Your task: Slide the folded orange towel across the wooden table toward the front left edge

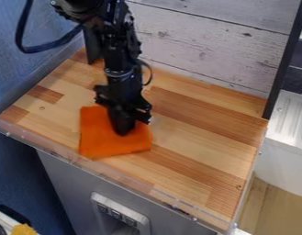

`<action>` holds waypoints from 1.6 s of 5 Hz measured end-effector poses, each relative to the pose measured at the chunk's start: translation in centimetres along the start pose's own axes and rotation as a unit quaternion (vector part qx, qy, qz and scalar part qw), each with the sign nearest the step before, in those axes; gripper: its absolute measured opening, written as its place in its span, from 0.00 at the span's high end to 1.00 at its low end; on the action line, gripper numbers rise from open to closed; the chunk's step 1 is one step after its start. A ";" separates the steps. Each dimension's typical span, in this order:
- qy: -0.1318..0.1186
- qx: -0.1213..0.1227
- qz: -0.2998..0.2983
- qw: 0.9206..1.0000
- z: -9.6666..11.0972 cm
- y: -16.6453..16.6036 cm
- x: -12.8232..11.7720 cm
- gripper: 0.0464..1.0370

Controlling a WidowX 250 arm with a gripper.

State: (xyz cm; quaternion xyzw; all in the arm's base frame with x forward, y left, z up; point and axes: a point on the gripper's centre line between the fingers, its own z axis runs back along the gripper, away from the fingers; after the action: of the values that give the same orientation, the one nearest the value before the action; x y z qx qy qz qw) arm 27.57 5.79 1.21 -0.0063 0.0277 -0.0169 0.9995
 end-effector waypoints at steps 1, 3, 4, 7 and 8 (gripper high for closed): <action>0.000 0.006 0.019 1.000 1.5 -0.6 0.8 0.56; -0.032 0.023 0.026 0.999 5.7 -5.5 4.8 0.04; -0.040 0.024 0.028 0.999 6.6 -8.2 6.9 0.04; -0.034 0.007 0.030 0.999 7.1 -14.7 11.4 0.04; -0.026 0.006 0.029 0.999 7.4 -15.3 11.7 0.04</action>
State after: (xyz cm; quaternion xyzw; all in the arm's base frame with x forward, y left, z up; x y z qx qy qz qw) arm 39.12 -9.82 8.14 -0.0003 0.0017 0.0125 0.9999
